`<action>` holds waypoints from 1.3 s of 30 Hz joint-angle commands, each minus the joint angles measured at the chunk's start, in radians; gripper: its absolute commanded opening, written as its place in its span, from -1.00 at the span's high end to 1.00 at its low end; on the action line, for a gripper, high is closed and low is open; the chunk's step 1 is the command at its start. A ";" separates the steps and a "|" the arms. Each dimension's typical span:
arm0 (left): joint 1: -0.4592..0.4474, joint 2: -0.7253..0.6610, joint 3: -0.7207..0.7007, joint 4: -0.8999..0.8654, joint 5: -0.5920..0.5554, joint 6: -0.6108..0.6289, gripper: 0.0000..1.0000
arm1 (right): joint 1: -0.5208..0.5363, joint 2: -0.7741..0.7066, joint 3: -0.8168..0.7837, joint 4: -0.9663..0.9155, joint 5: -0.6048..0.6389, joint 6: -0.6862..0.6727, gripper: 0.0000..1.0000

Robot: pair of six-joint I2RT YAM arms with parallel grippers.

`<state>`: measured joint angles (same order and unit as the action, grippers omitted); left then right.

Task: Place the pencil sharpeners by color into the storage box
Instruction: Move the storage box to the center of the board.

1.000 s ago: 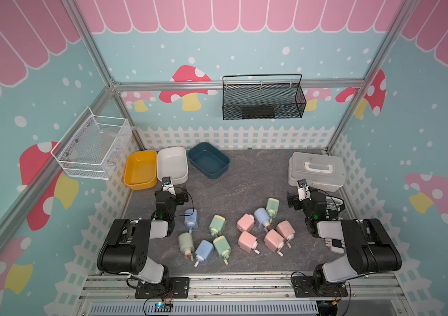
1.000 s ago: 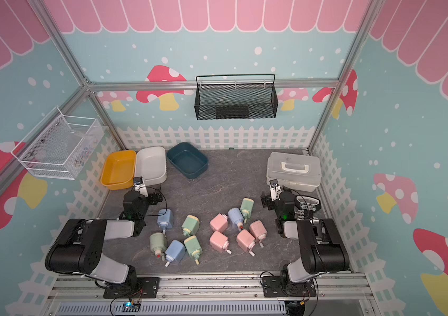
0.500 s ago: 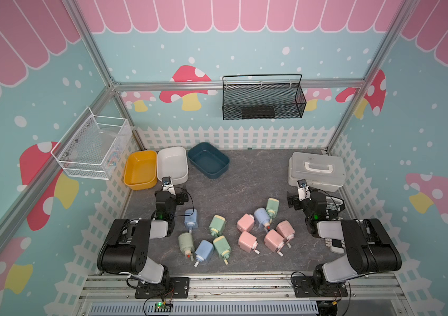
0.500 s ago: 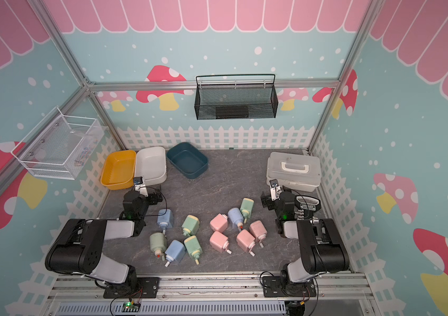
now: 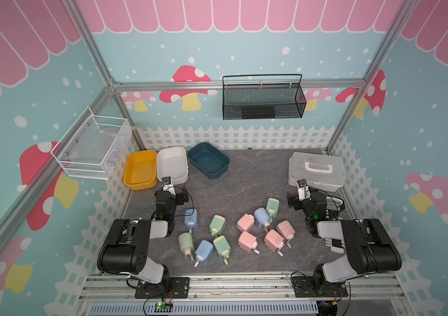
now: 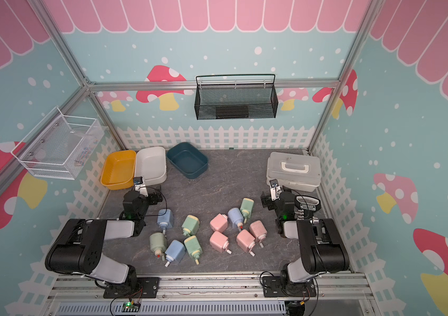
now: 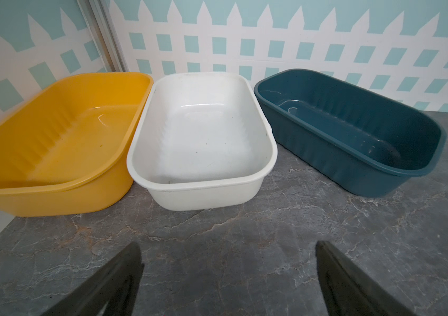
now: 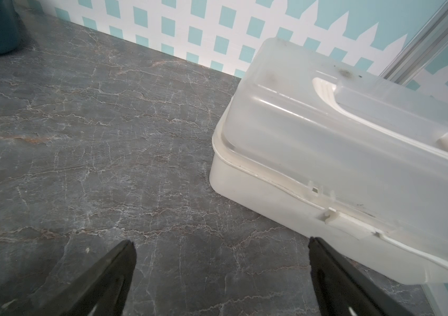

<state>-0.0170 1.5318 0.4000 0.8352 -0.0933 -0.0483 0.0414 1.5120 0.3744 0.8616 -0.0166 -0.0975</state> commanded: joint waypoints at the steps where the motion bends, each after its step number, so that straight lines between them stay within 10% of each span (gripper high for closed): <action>1: -0.002 -0.012 0.004 0.013 0.002 0.009 -0.98 | 0.003 0.001 -0.006 0.020 -0.005 -0.003 -0.97; 12: -0.116 -0.334 0.162 -0.511 -0.257 -0.065 -0.98 | 0.011 -0.225 0.114 -0.365 0.004 0.029 -0.97; 19: -0.244 -0.394 0.329 -0.913 -0.385 -0.305 -0.98 | 0.012 -0.256 0.266 -0.531 -0.135 0.357 -0.97; 25: -0.268 -0.429 0.351 -0.968 -0.251 -0.462 -0.97 | 0.042 -0.128 0.303 -0.397 -0.166 0.777 -0.95; 39: -0.218 -0.433 0.244 -0.941 -0.186 -0.631 -0.97 | 0.346 0.336 0.733 -0.536 -0.096 1.058 -0.88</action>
<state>-0.2558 1.0874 0.6586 -0.0807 -0.3279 -0.6212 0.3584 1.7828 1.0496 0.3885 -0.1551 0.8619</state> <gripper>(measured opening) 0.988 0.941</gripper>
